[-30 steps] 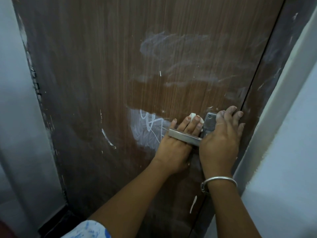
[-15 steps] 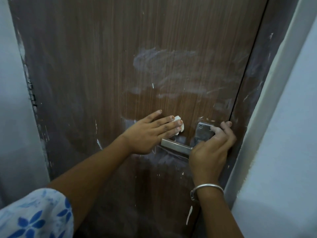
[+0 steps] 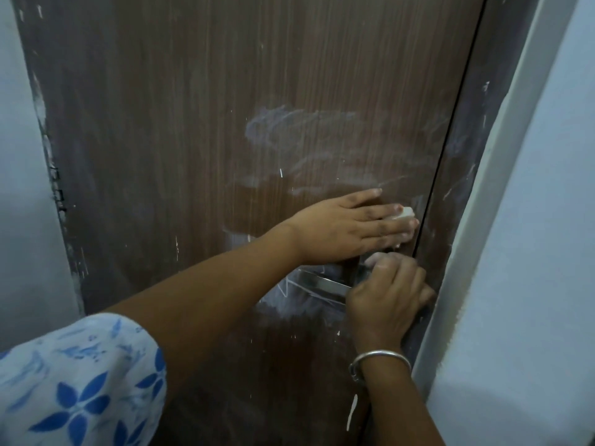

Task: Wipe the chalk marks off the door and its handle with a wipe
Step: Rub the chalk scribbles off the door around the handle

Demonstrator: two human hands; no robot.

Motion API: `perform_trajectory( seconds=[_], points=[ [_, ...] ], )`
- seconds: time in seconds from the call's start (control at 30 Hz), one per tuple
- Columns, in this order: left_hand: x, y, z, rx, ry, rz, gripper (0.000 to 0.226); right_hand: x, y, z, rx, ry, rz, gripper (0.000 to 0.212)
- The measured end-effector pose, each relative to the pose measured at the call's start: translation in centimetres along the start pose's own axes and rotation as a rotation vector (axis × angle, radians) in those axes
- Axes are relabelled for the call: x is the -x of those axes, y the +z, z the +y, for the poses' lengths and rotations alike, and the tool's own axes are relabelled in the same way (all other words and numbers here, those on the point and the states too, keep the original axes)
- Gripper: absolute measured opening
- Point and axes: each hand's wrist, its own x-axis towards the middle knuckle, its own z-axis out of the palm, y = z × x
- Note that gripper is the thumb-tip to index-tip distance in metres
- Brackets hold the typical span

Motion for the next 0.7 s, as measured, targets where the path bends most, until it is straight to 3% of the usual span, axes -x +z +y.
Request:
perform_trajectory(
  seconds=[0.13,0.33,0.57,0.7],
  points=[
    [-0.6,0.0,-0.2,-0.067,0.053,0.026,0.055,-0.1,-0.2,0.0,0.012,-0.003,-0.024,0.011],
    [4.5,1.1,-0.5,-0.035,-0.084,-0.062,0.054,-0.2,-0.3,0.0,0.022,0.006,-0.039,0.013],
    [8.7,2.3,3.6,0.164,-0.443,-0.110,0.075,-0.2,-0.6,-0.4,0.050,0.032,-0.080,0.015],
    [10.4,3.2,7.7,0.384,-0.717,-0.235,0.093,-0.2,-0.6,-0.4,0.074,0.020,-0.100,0.014]
  ],
)
